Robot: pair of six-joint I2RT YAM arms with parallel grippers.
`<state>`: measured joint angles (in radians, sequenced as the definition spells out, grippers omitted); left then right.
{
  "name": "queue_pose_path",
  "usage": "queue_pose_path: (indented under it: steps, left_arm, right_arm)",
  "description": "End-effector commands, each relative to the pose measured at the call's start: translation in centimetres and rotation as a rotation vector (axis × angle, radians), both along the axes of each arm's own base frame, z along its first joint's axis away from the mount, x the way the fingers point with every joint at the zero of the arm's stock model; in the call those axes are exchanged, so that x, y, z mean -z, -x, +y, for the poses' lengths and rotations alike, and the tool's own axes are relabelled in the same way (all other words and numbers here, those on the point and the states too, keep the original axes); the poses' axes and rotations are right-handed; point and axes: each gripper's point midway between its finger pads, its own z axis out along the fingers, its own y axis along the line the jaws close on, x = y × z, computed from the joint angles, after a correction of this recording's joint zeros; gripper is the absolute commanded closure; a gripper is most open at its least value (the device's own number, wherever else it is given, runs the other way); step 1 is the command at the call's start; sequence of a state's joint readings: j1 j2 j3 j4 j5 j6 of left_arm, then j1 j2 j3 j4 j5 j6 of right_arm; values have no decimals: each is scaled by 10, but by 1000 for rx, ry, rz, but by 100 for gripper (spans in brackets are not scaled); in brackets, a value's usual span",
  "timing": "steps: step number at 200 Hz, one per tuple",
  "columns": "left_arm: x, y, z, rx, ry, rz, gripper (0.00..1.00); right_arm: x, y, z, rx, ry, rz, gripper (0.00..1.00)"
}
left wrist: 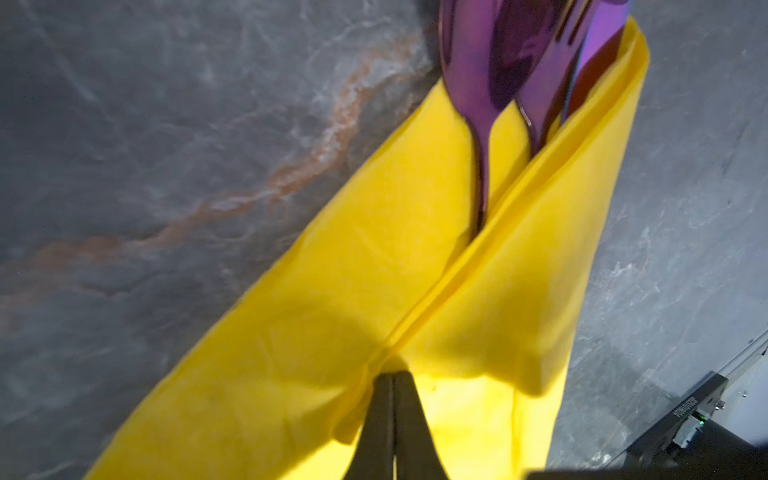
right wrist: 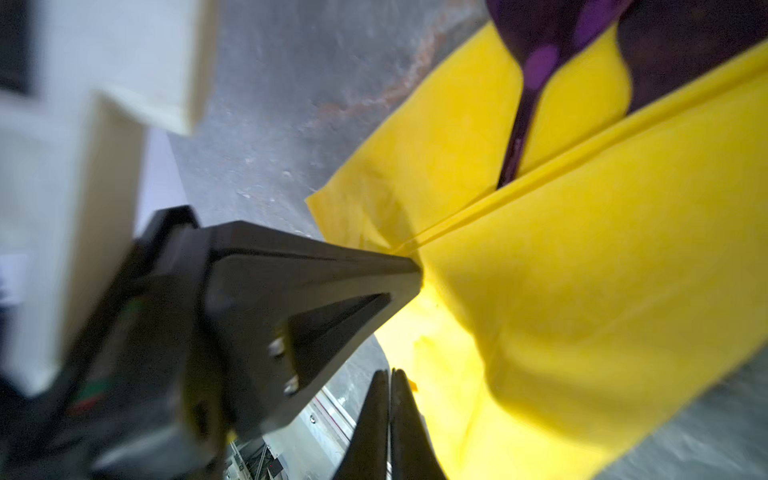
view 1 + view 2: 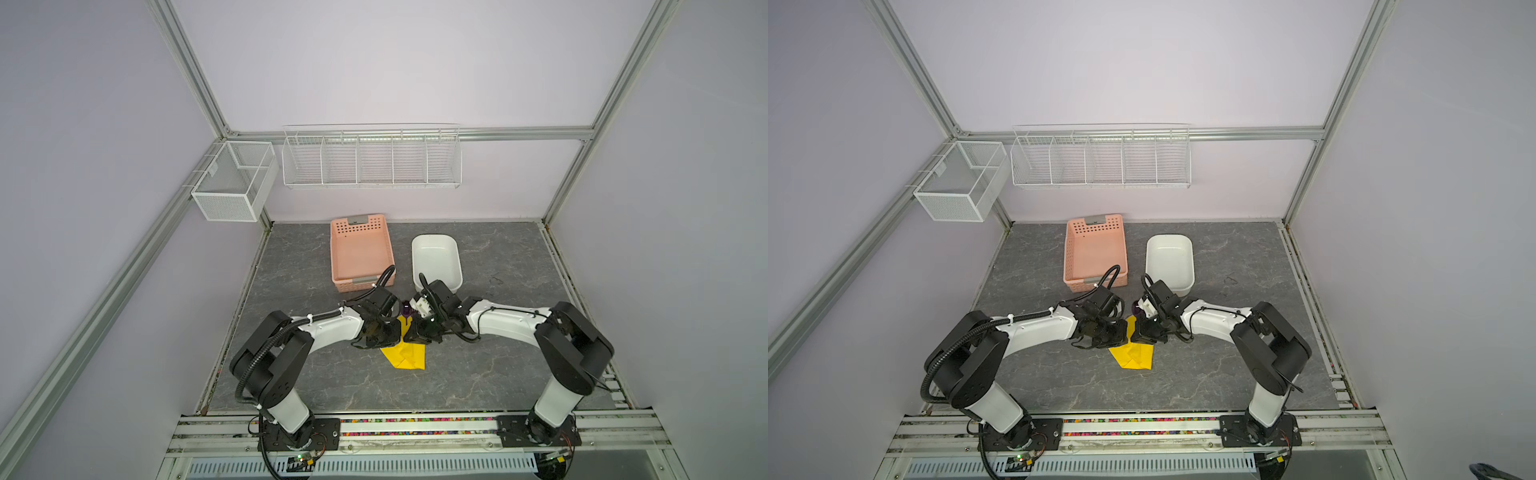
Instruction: Place the utensils on the paper napkin and roll it up
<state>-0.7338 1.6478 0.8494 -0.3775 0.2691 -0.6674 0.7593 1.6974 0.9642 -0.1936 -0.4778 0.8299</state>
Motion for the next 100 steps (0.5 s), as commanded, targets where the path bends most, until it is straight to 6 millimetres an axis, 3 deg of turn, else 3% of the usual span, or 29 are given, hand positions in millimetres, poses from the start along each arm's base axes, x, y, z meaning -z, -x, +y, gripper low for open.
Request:
queue_pose_path:
  steps: [1, 47, 52, 100]
  left_arm:
    - [13, 5, 18, -1, -81, 2, 100]
    - [9, 4, 17, -2, -79, -6, 100]
    - [9, 4, 17, -3, -79, -7, 100]
    - [3, 3, 16, -3, -69, -16, 100]
  right_arm:
    - [4, 1, -29, 48, 55, 1, 92]
    - [9, 12, -35, 20, 63, 37, 93]
    - [19, 20, -40, 19, 82, 60, 93]
    - [36, 23, -37, 12, 85, 93, 93]
